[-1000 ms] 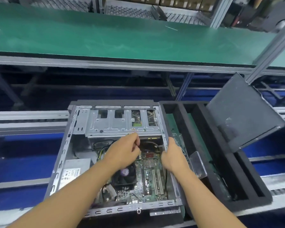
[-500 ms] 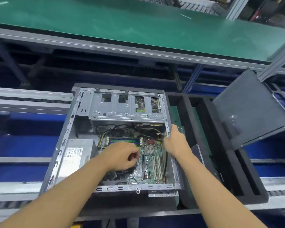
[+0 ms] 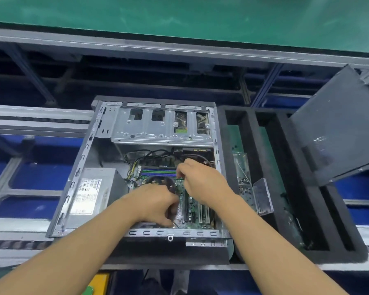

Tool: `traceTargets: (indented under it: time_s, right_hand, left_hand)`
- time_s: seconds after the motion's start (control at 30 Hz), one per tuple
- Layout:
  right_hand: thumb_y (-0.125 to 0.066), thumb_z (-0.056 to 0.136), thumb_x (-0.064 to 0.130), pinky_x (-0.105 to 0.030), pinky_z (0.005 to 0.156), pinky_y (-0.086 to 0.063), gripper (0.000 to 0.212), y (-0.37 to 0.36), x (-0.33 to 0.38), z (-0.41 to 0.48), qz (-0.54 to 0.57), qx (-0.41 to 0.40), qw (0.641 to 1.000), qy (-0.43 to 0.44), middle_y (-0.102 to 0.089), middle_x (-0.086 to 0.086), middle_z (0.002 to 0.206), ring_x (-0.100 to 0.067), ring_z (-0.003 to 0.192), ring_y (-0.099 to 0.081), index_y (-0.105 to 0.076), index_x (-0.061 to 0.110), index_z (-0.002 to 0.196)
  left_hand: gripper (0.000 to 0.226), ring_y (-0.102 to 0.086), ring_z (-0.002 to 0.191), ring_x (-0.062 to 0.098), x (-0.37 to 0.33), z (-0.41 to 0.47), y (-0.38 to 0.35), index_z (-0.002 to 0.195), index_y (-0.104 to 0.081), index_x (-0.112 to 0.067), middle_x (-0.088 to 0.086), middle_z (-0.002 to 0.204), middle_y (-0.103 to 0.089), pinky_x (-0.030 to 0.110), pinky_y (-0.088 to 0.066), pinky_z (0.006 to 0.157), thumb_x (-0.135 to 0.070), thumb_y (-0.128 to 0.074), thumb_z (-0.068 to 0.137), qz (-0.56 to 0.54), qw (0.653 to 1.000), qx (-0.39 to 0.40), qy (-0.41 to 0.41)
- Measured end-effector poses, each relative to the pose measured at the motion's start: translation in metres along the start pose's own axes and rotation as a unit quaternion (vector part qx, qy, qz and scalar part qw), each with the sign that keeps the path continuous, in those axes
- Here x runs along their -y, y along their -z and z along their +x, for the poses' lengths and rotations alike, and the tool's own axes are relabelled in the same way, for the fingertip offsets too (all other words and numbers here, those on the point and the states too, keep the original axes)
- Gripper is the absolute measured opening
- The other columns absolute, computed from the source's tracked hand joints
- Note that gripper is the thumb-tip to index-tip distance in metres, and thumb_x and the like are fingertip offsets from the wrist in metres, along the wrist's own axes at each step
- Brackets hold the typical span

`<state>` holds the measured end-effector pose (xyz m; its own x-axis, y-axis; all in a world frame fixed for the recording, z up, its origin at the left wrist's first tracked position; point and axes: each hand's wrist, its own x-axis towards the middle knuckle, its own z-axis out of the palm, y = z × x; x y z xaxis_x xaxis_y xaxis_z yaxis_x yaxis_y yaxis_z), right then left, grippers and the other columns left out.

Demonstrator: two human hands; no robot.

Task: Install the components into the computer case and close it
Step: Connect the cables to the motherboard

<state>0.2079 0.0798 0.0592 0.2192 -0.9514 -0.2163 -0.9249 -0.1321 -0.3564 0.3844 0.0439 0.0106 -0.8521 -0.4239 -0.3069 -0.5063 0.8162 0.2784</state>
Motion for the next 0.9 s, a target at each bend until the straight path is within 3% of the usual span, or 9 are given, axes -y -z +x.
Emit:
traceTargets:
  time_s: [0.1, 0.2, 0.33, 0.43, 0.57, 0.67, 0.8, 0.9]
  right_hand:
    - [-0.045, 0.094, 0.002, -0.043, 0.08, -0.051, 0.025, 0.0, 0.004, 0.002, 0.033, 0.103, 0.994, -0.001, -0.054, 0.003, 0.105, -0.025, 0.091, -0.055, -0.055, 0.024, 0.101]
    - [-0.047, 0.094, -0.001, -0.042, 0.077, -0.052, 0.019, -0.008, 0.006, 0.004, 0.007, 0.206, 0.978, -0.022, -0.051, -0.002, 0.094, -0.029, 0.086, -0.055, -0.052, 0.018, 0.099]
    - [-0.055, 0.094, 0.001, -0.037, 0.074, -0.052, 0.019, -0.026, 0.009, 0.002, -0.036, 0.304, 0.951, -0.041, -0.064, -0.012, 0.101, -0.032, 0.089, -0.062, -0.065, 0.002, 0.11]
    - [-0.062, 0.094, 0.002, -0.035, 0.073, -0.048, 0.023, -0.041, 0.008, -0.003, -0.053, 0.354, 0.932, -0.059, -0.065, -0.016, 0.106, -0.029, 0.084, -0.058, -0.066, -0.001, 0.116]
    - [-0.066, 0.096, 0.011, -0.038, 0.092, -0.056, 0.032, -0.049, 0.007, -0.001, -0.014, 0.339, 0.936, -0.092, -0.067, -0.015, 0.12, -0.032, 0.103, -0.066, -0.063, 0.005, 0.127]
    - [-0.06, 0.1, 0.015, -0.037, 0.088, -0.053, 0.024, -0.049, 0.006, -0.002, 0.004, 0.316, 0.943, -0.103, -0.066, -0.015, 0.119, -0.034, 0.105, -0.066, -0.063, 0.006, 0.122]
    - [-0.066, 0.096, 0.01, -0.037, 0.087, -0.054, 0.015, -0.05, 0.005, -0.005, 0.013, 0.308, 0.945, -0.112, -0.07, -0.014, 0.112, -0.032, 0.101, -0.068, -0.07, 0.006, 0.109]
    - [-0.062, 0.098, 0.009, -0.031, 0.073, -0.048, 0.014, -0.051, 0.007, -0.004, 0.0, 0.27, 0.954, -0.134, -0.064, -0.016, 0.103, -0.03, 0.084, -0.061, -0.069, 0.003, 0.109]
  left_hand:
    - [0.028, -0.048, 0.065, 0.0, 0.001, 0.0, -0.005, 0.095, -0.058, -0.033, -0.019, 0.068, -0.062, 0.017, -0.032, 0.05, -0.038, -0.068, 0.07, -0.074, 0.997, 0.03, 0.019]
    - [0.036, -0.057, 0.069, -0.009, 0.003, -0.003, -0.01, 0.096, -0.058, -0.03, -0.022, 0.074, -0.067, 0.014, -0.044, 0.059, -0.04, -0.079, 0.069, -0.169, 0.982, 0.073, 0.046]
    - [0.026, -0.064, 0.071, -0.009, 0.002, -0.004, -0.012, 0.092, -0.067, -0.024, -0.014, 0.081, -0.071, 0.015, -0.052, 0.068, -0.016, -0.08, 0.071, -0.267, 0.957, 0.102, 0.057]
    - [0.02, -0.072, 0.076, 0.003, 0.002, -0.009, -0.01, 0.089, -0.07, -0.017, -0.004, 0.085, -0.075, 0.024, -0.059, 0.075, -0.003, -0.071, 0.075, -0.392, 0.914, 0.088, 0.051]
    - [0.025, -0.07, 0.08, 0.008, 0.004, -0.019, -0.007, 0.091, -0.07, -0.026, -0.01, 0.085, -0.072, 0.021, -0.056, 0.074, -0.011, -0.08, 0.075, -0.502, 0.862, 0.026, 0.063]
    - [0.033, -0.07, 0.079, 0.012, 0.003, -0.019, -0.007, 0.095, -0.067, -0.031, -0.012, 0.092, -0.067, 0.026, -0.058, 0.075, -0.009, -0.082, 0.075, -0.542, 0.837, 0.017, 0.075]
    - [0.028, -0.073, 0.077, 0.012, 0.003, -0.015, -0.009, 0.091, -0.066, -0.027, -0.012, 0.092, -0.072, 0.026, -0.058, 0.072, -0.008, -0.081, 0.077, -0.51, 0.856, 0.006, 0.087]
    - [0.021, -0.071, 0.074, 0.008, 0.004, -0.013, -0.008, 0.085, -0.069, -0.026, -0.009, 0.085, -0.073, 0.024, -0.059, 0.072, -0.011, -0.082, 0.077, -0.474, 0.876, -0.008, 0.091]
